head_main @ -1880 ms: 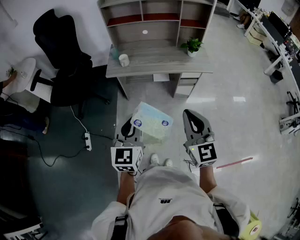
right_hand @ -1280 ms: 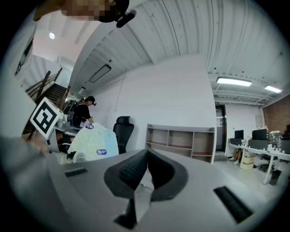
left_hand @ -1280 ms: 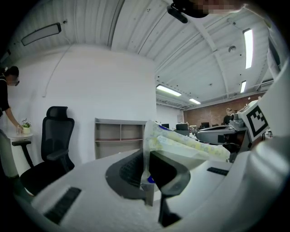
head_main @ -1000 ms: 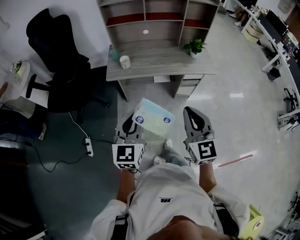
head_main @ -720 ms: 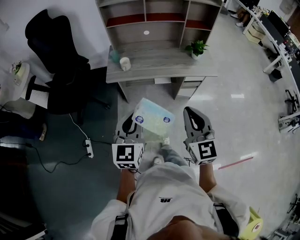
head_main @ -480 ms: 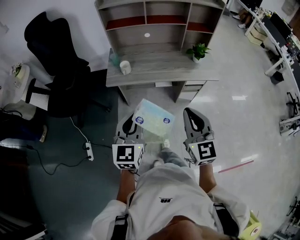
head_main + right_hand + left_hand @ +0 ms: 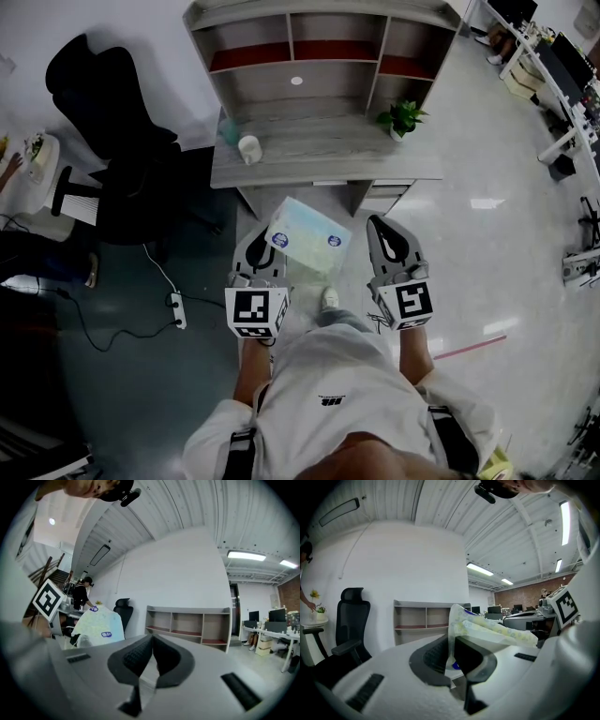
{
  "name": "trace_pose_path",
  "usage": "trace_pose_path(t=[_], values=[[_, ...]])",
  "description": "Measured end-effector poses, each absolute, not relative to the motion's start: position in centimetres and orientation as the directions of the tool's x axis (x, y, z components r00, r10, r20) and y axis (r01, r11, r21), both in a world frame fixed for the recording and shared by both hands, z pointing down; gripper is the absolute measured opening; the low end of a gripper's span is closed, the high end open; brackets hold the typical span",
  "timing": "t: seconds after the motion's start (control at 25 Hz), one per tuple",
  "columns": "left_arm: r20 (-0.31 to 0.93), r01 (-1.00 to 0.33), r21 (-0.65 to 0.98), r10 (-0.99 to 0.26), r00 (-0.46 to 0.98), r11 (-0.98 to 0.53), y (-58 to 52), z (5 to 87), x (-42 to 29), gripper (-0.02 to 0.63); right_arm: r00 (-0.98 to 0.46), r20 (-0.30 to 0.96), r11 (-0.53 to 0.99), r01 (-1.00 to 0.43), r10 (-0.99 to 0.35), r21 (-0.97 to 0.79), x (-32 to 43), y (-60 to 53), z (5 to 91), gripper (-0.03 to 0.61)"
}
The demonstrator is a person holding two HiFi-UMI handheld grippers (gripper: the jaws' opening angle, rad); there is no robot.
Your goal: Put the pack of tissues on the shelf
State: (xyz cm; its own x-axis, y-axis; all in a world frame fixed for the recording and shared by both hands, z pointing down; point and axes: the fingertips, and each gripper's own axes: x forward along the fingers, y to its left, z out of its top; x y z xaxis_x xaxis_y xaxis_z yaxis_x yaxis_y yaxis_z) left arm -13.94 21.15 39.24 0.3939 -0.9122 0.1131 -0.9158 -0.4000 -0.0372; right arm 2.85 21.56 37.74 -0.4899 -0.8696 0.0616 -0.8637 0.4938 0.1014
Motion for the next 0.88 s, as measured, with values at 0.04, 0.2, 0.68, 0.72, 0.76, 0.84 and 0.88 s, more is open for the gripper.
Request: trace_pose_path(t=[0.04,0.2,0.68,0.72,0.76,0.84,0.88], values=[[0.114,-0.916,-0.038,-0.913,0.392,-0.398,20.6,39.3,-13.7,0.037,-0.491,0.056,0.494,-0.863,-0.869,0.103,3.0,20.9,37.5,0.028],[0.124,-0.919,-0.038,-0.914,0.385,-0.392,18.5,39.4,-12.7,0.037,-0.487,0.081,0.493,-0.865,-0.869,0.094,4.3,18.7,37.9,0.028],[0.130,-0.932,-0.032,-0.926,0.355,-0.362,13.5,39.9,-10.7,0.037,-0.512,0.069,0.516,-0.852,-0.856,0.088,6.6,12.9,38.7,0.028],[0.130,-0.932,-0.031,-0.926,0.354,-0.360,13.1,39.9,-10.6,0.037,-0.513,0.069,0.517,-0.851,-0.856,0.090,6.7,12.5,38.6,0.028],[0.129,-0.933,-0.030,-0.927,0.353,-0.359,12.7,40.0,-10.6,0.037,-0.515,0.068,0.519,-0.850,-0.855,0.093,6.7,12.1,38.6,0.028],[0.127,-0.932,-0.028,-0.927,0.354,-0.360,11.8,40.1,-10.3,0.037,-0.515,0.067,0.520,-0.849,-0.854,0.094,6.9,11.4,38.6,0.028],[0.127,-0.932,-0.027,-0.926,0.355,-0.361,11.5,40.1,-10.1,0.037,-0.513,0.068,0.517,-0.851,-0.856,0.092,7.1,11.0,38.7,0.028]])
